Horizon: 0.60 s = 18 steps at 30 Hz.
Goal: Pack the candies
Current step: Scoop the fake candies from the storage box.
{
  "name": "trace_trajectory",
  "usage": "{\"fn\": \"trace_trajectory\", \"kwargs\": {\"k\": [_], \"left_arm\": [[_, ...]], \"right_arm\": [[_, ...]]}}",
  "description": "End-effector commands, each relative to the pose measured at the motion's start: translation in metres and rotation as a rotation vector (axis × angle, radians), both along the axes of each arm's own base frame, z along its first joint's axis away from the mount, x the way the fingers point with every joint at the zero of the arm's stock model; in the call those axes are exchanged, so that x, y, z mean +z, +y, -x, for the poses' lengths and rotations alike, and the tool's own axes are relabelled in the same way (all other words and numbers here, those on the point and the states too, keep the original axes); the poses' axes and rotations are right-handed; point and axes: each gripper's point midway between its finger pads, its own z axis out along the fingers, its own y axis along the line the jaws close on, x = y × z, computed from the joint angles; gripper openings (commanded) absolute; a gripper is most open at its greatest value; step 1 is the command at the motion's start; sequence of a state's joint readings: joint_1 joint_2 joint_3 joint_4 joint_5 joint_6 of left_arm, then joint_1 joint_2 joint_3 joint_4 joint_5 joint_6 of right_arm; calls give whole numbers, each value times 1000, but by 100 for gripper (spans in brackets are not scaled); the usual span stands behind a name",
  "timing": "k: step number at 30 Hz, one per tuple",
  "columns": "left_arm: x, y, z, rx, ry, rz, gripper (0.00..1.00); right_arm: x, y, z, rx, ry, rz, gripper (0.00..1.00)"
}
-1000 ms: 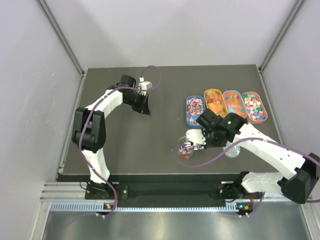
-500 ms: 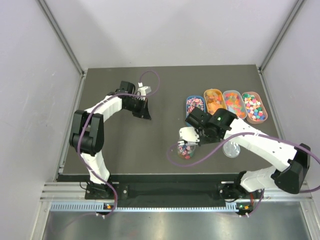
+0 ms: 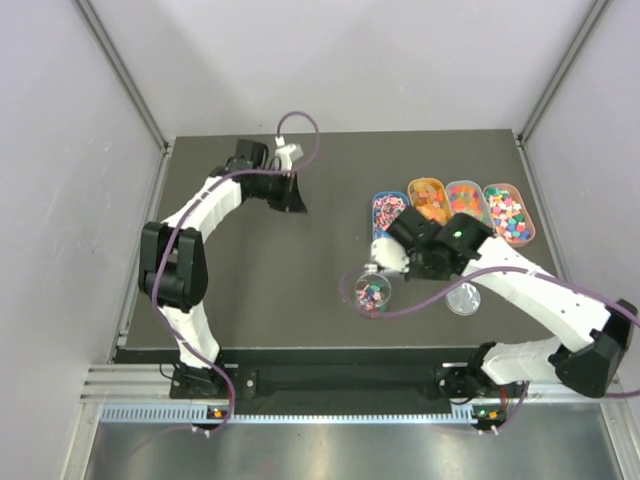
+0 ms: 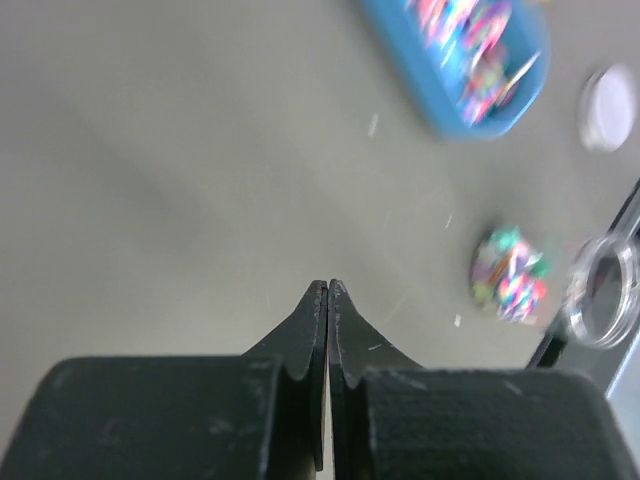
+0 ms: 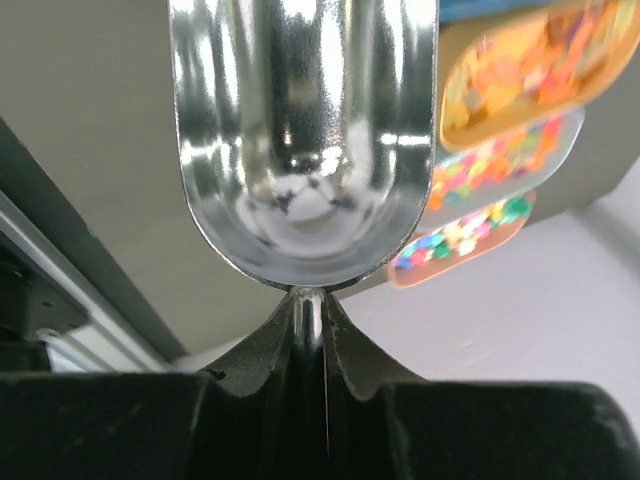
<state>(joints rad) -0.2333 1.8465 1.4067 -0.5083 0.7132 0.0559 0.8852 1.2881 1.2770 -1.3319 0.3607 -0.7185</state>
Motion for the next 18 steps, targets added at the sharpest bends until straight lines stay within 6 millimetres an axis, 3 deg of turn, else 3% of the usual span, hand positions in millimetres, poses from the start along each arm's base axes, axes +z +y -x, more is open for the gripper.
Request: {"fn": "trace_trajectory", "kwargs": {"k": [1,2,6,8,12,15,18], "left_arm": [[64,-16,-29,-43,-144,106,0],[73,-21,-39,-42,-149,122,0],[90,-35,-54,-63,-167,144,0],[97,-47,-64,-86,-205,145,0],[111,-69,-81,-113,-237,167,0],[136,-94,-92,-123,-226,298,0],[164,-130,-68,-260,-245,409,0]], "right_arm": [[23,-27,-5,-249,-96,-185,0],[24,-45,-14,-356,-120,-215,0],[32,-75,-48,-593,-237,-355,0],[30,-91,-55,-680,-243,-354,0],[30,-100,-61,-770,-224,-401,0],[33,-100,-62,-746,-233,-399,0],[40,-94,-63,-701,-218,-417,0]]}}
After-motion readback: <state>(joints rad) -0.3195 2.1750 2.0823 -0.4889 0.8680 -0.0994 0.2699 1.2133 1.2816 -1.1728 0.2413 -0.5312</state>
